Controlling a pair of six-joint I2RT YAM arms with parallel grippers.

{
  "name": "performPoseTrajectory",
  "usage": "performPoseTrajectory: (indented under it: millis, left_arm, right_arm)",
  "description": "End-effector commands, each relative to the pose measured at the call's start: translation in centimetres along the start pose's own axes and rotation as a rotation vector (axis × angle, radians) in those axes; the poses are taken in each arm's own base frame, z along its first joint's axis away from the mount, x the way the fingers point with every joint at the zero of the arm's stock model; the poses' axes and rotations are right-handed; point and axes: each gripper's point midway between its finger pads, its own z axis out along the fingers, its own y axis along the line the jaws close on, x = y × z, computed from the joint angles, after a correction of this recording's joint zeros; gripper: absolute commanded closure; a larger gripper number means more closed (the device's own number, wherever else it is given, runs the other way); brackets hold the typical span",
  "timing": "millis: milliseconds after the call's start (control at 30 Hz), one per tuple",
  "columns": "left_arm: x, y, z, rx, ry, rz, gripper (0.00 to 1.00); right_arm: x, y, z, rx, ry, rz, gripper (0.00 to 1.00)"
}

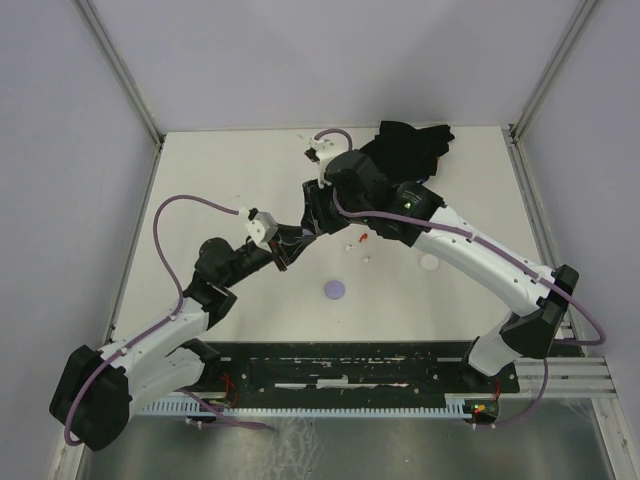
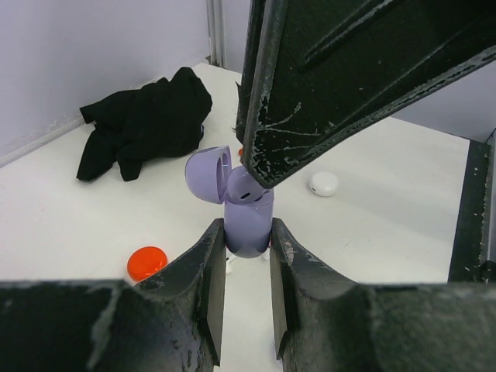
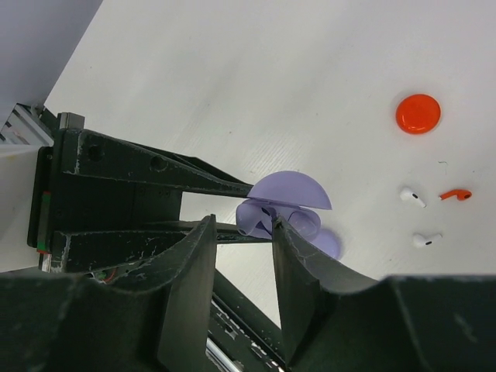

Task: Insert the wireless bluetooth earbuds into the charging case
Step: Place the earbud in the charging case.

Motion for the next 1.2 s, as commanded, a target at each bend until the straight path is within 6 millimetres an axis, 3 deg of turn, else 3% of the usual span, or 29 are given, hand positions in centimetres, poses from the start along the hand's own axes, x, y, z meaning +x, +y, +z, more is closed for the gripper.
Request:
performPoseTrajectory:
  millis: [0, 267, 600, 967, 1167]
  left_arm:
    - [-2.9, -0.2, 0.1, 0.021, -0.086, 0.093, 0.97]
    - [-3.3, -0.3, 0.0, 0.025, -0.104, 0.107, 0.97]
    - [-4.5, 0.3, -0.6, -0.031, -0.178, 0.106, 0.97]
    - [-6.8, 0.6, -1.6, -0.078, -0.305, 0.12, 0.97]
    - [-6.8, 0.8, -1.5, -0.086, -0.307, 0.135, 0.97]
  right_arm:
    - [-1.6, 0.5, 0.3, 0.0, -0.059, 0.034, 0.58]
    - [-1.2, 0.4, 1.0, 0.004, -0.046, 0.047, 0.64]
    - [-1.8, 0.0, -0.1, 0.006, -0.147, 0.113, 0.76]
    - [-1.7, -0.5, -1.2, -0.005, -0.234, 0.247, 0.8]
    - [-1.5, -0.6, -1.1, 0.01, -0.246, 0.295, 0.78]
